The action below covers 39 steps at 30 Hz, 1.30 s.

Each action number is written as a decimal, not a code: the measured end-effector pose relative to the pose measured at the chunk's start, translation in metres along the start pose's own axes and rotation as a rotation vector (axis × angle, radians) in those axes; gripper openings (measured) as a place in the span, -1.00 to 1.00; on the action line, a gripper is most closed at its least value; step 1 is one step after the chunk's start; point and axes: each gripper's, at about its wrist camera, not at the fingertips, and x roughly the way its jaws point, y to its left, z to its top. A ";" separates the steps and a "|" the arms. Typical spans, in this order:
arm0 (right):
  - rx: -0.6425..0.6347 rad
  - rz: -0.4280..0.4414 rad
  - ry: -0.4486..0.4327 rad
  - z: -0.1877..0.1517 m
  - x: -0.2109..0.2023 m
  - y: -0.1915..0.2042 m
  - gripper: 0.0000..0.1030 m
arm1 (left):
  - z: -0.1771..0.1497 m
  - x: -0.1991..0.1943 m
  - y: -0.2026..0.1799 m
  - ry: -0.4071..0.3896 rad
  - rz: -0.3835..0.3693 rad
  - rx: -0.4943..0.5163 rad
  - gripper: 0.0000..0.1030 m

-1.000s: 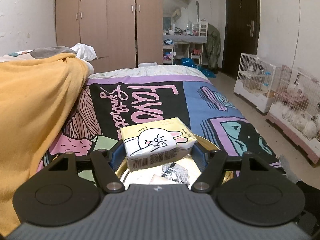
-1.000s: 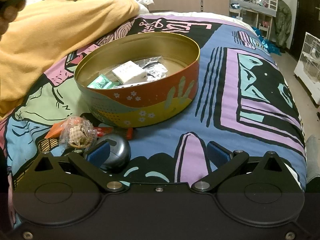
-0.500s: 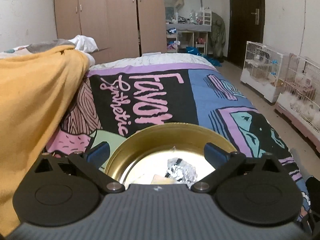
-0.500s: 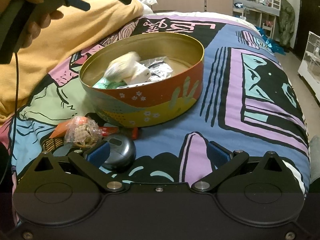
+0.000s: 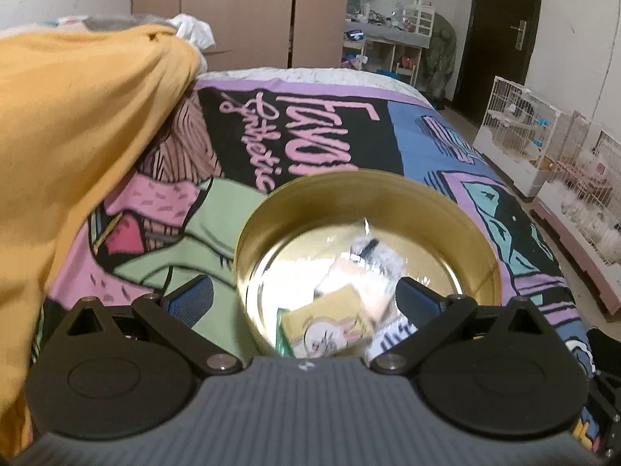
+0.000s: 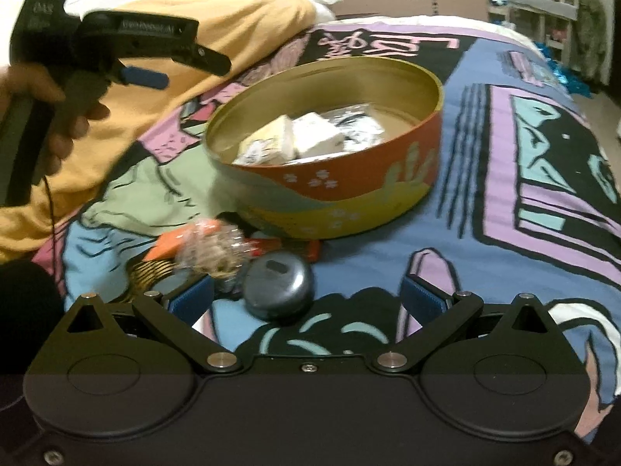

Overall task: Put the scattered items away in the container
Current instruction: 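Move the right gripper onto the small clear bag with a white bottle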

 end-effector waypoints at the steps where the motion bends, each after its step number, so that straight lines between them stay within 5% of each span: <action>1: -0.011 0.019 0.005 -0.001 0.000 0.002 1.00 | -0.005 -0.002 0.003 0.004 -0.008 -0.007 1.00; 6: -0.103 0.131 0.061 -0.008 0.002 0.021 0.94 | -0.030 -0.011 0.010 0.031 -0.033 -0.024 1.00; 16: -0.277 0.269 0.173 -0.029 0.008 0.057 0.44 | -0.093 -0.026 0.016 0.108 -0.063 -0.090 1.00; 21: -0.325 0.242 0.242 -0.038 0.019 0.064 0.26 | -0.115 -0.030 0.018 0.126 -0.069 -0.142 1.00; 29: -0.359 0.188 0.239 -0.045 0.021 0.066 -0.44 | -0.136 -0.027 0.012 0.137 -0.078 -0.152 1.00; 39: -0.247 0.209 0.203 -0.033 0.012 0.054 -0.56 | -0.155 -0.035 0.014 0.108 -0.116 -0.142 1.00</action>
